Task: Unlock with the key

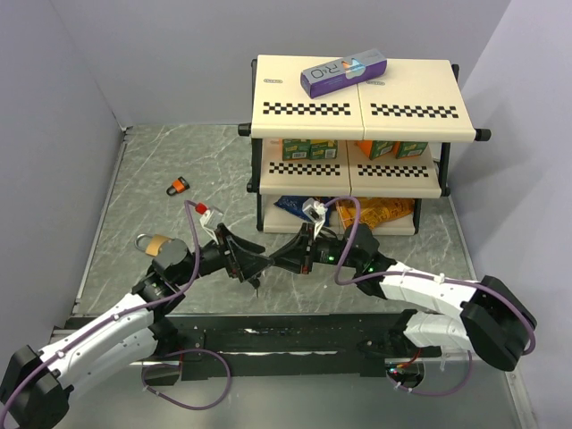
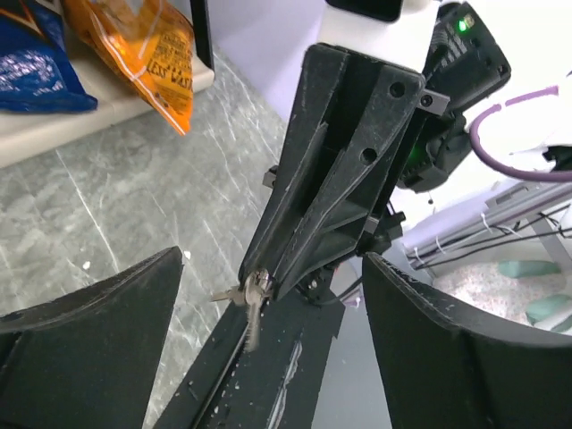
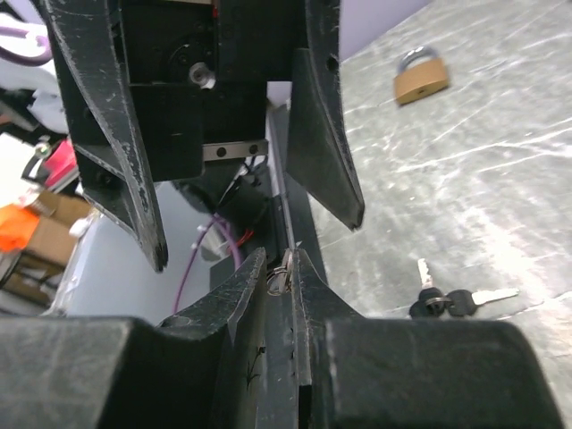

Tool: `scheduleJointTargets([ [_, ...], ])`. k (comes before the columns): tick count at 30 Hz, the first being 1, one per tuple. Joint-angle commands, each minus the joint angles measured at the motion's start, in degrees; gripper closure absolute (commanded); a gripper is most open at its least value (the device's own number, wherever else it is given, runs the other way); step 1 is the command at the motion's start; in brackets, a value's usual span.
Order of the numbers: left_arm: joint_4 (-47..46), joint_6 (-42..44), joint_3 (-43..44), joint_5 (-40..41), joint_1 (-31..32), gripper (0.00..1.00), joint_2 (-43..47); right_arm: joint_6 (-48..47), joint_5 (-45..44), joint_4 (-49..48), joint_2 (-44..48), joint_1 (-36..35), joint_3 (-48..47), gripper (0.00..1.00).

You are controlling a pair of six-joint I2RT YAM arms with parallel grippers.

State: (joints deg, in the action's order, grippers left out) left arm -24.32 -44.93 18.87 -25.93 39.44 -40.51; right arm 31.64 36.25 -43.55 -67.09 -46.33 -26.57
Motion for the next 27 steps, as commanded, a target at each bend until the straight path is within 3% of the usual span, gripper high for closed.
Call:
scheduleJointTargets([
  [1, 1.55, 1.51, 3.54, 2.73, 0.11, 0.12, 1.31, -1.32, -3.99, -0.83, 3.28, 0.71, 1.25, 1.00],
  [6, 1.64, 0.46, 3.10, 4.40, 0.11, 0.10, 0.96, 0.00, -3.56, -2.41, 3.28, 1.41, 2.22, 1.00],
  [12, -1.79, 0.10, 0.11, 0.19, 0.11, 0.15, -0.27, 1.93, -3.11, -3.12, 4.68, 2.12, 2.66, 1.00],
  [23, -5.56, -1.04, -0.24, -5.18, 0.11, 0.43, -8.35, 1.94, -4.52, -1.01, 6.89, 2.47, 2.57, 1.00],
  [27, -2.34, 0.10, 0.28, -2.13, 0.11, 0.46, -8.45, 1.50, -4.96, -0.40, 6.27, 2.64, 2.49, 1.00],
])
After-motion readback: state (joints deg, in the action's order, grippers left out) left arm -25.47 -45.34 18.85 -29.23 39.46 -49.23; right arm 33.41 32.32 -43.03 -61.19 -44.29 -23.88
